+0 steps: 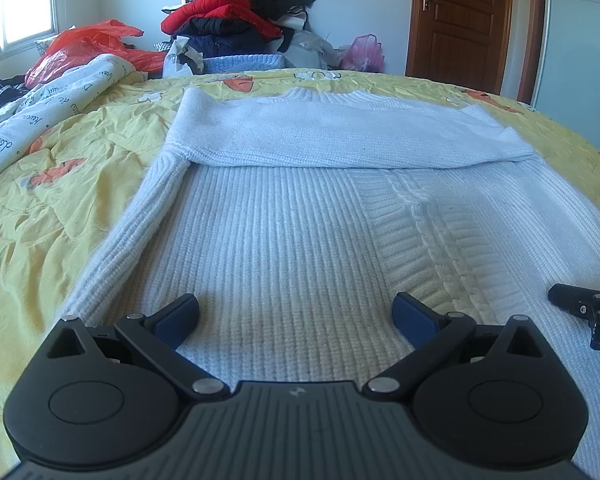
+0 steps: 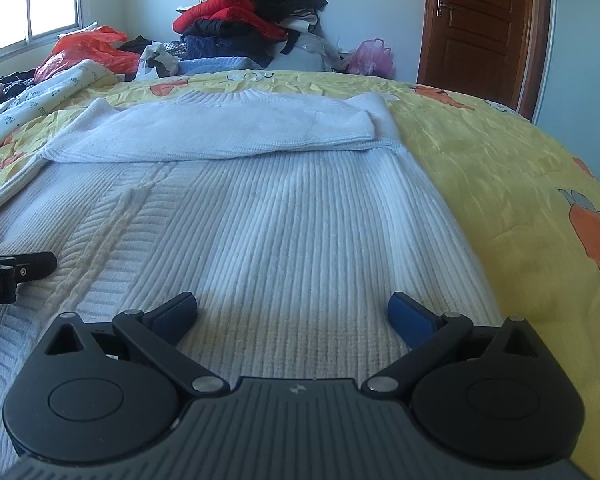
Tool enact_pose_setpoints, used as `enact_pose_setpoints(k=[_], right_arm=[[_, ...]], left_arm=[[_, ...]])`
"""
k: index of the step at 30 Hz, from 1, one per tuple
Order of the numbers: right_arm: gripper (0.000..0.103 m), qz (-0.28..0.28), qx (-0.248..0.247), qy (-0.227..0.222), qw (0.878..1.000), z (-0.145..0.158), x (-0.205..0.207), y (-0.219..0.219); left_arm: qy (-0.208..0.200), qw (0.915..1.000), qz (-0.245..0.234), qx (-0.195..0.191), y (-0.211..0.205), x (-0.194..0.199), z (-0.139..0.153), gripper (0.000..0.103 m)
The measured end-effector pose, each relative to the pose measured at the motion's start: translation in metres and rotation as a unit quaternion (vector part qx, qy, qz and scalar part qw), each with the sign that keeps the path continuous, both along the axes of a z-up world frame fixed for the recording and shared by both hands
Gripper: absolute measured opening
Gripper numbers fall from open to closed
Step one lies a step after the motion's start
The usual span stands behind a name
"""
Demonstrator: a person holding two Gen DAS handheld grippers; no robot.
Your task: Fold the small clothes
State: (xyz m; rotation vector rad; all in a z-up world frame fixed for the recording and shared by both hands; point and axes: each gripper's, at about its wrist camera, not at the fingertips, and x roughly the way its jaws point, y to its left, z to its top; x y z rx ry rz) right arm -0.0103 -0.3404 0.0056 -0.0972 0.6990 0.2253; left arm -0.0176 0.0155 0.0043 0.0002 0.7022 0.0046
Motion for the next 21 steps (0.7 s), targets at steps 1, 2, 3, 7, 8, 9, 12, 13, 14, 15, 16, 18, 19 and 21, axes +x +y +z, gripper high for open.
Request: enact_pose_setpoints(k=[1,2,3,7,8,9,12,13,14,15,16,18,19,21], right_arm=[[0.102,0.000,0.000,0.000,1.000,0.0000,-0.0001,-0.0002],[0.102,0.000,0.000,0.000,1.000,0.0000,0.0000,-0.0003],[0.102,0.000,0.000,0.000,1.000,0.0000,-0.0002,-0.0003],[0.102,0.001,0.000,-0.001,1.000,-0.0001,-0.0020,0.0001],[0.102,0.001,0.001,-0.001,1.000,-0.0001,-0.0015,-0.0002],[0.102,0.001,0.001,-0.001,1.000,-0.0002,-0.0024,-0.0003],[0.102,0.002,0.001,-0.003,1.000,-0.0006,-0.0056,0.0006],[0.102,0.002,0.002,-0.004,1.000,-0.0007,-0.0063,0.0007],[0.102,0.002,0.002,-0.004,1.000,-0.0008,-0.0072,0.0006],[0.102,0.002,0.002,-0.004,1.000,-0.0008,-0.0074,0.0009],[0.102,0.002,0.002,-0.004,1.000,-0.0009,-0.0074,0.0006],[0.102,0.002,0.002,-0.004,1.000,-0.0009,-0.0075,0.0006],[0.102,0.002,0.002,-0.004,1.000,-0.0010,-0.0075,0.0006],[0.102,0.002,0.002,-0.004,1.000,-0.0010,-0.0076,0.0006]], left_arm=[[0.000,1.0000,0.000,0.000,-0.0003,0.0000,0.0001,0.103],[0.000,1.0000,0.000,0.000,0.0001,0.0000,0.0000,0.103],[0.000,1.0000,0.000,0.000,-0.0003,0.0000,0.0001,0.103],[0.000,1.0000,0.000,0.000,-0.0003,-0.0001,0.0000,0.103],[0.000,1.0000,0.000,0.000,-0.0003,-0.0001,0.0000,0.103],[0.000,1.0000,0.000,0.000,-0.0003,-0.0001,0.0000,0.103],[0.000,1.0000,0.000,0.000,0.0001,-0.0003,-0.0002,0.103],[0.000,1.0000,0.000,0.000,-0.0002,-0.0002,-0.0001,0.103],[0.000,1.0000,0.000,0.000,0.0001,-0.0002,-0.0001,0.103],[0.000,1.0000,0.000,0.000,0.0002,-0.0003,-0.0002,0.103],[0.000,1.0000,0.000,0.000,0.0002,-0.0003,-0.0002,0.103],[0.000,1.0000,0.000,0.000,-0.0001,-0.0003,-0.0002,0.103],[0.000,1.0000,0.000,0.000,0.0002,-0.0004,-0.0003,0.103],[0.000,1.0000,0.000,0.000,0.0003,-0.0004,-0.0004,0.103]])
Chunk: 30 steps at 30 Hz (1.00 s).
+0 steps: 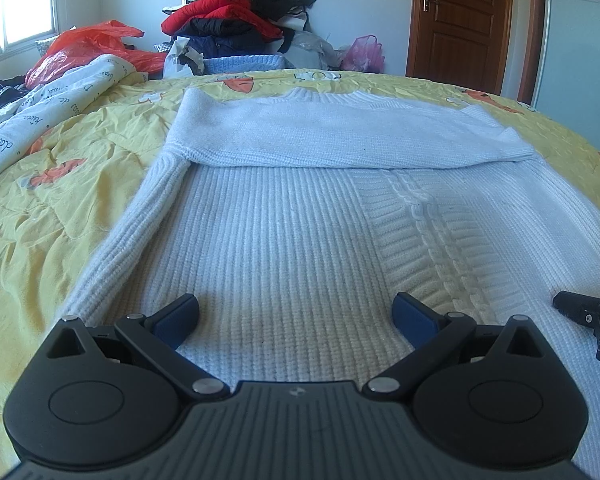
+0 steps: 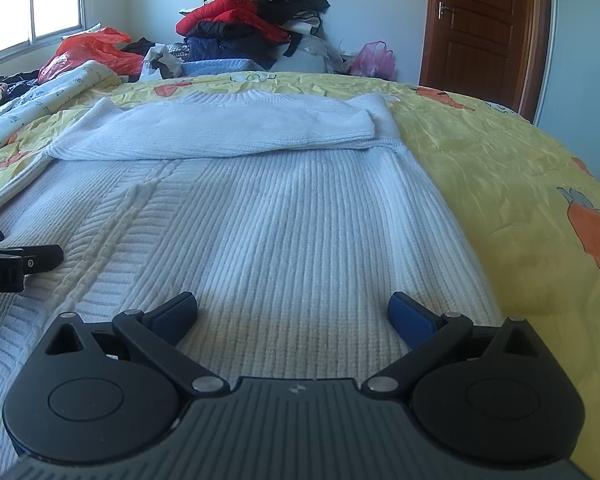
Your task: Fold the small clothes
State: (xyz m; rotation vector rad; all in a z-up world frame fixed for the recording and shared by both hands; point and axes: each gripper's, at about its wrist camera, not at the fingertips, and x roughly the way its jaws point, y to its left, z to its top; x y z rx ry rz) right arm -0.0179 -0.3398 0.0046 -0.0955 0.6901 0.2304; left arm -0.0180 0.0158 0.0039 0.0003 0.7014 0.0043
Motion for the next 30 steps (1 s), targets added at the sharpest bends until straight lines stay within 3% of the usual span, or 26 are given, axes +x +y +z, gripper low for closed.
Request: enact_pose_setpoints(k=[30], right_arm=[[0.102,0.000,0.001,0.000,1.000,-0.0002,-0.0011,-0.0004]], left_arm=[[0.002,1.0000,0.001,0.002,-0.0005,-0.0043,0.0021,0.103]])
